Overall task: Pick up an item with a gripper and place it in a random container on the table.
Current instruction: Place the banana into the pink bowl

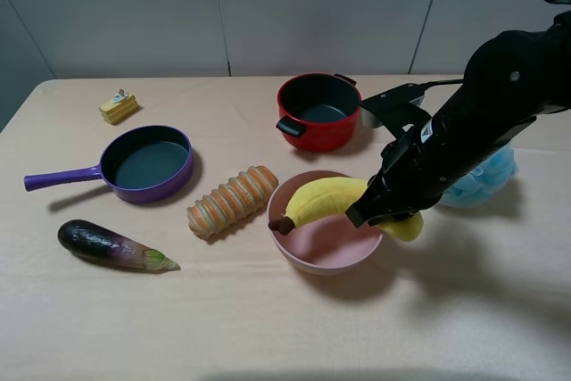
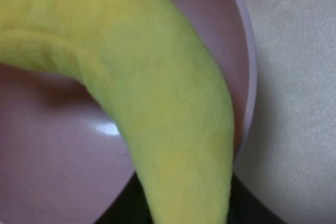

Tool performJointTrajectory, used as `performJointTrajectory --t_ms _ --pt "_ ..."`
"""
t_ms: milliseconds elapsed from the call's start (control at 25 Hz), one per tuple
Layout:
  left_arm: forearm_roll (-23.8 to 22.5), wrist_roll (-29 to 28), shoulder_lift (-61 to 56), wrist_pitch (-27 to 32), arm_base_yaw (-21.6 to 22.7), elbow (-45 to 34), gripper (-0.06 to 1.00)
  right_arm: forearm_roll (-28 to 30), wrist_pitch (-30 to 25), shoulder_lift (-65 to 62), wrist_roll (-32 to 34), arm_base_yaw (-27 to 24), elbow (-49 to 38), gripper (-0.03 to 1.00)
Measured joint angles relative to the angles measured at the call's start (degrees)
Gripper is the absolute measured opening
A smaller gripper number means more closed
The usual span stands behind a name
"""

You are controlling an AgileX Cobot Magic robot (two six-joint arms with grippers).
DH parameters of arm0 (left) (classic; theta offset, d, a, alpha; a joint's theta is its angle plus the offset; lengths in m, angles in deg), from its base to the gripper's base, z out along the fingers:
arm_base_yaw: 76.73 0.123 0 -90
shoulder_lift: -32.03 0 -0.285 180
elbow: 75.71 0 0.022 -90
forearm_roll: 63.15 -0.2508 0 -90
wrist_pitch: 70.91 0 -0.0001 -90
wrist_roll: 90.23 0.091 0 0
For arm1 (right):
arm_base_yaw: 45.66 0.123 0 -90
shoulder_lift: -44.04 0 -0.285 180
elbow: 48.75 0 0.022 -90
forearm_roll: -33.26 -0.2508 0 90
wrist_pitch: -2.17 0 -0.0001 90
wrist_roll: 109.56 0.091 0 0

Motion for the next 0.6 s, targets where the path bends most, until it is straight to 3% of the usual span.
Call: performJointTrajectory --t_ms 200,320,600 --pt "0.0 0.0 0.0 0.0 0.0 0.0 0.99 -0.1 -0.3 0.0 0.0 0.0 0.0 0.14" --pt "0.0 0.0 0.0 0.0 0.0 0.0 0.99 -0.1 -0.9 0.0 0.0 0.0 0.0 0.22" --pt "0.0 0.0 0.0 0.0 0.0 0.0 0.99 -0.2 -1.8 0.0 0.0 0.0 0.0 0.58"
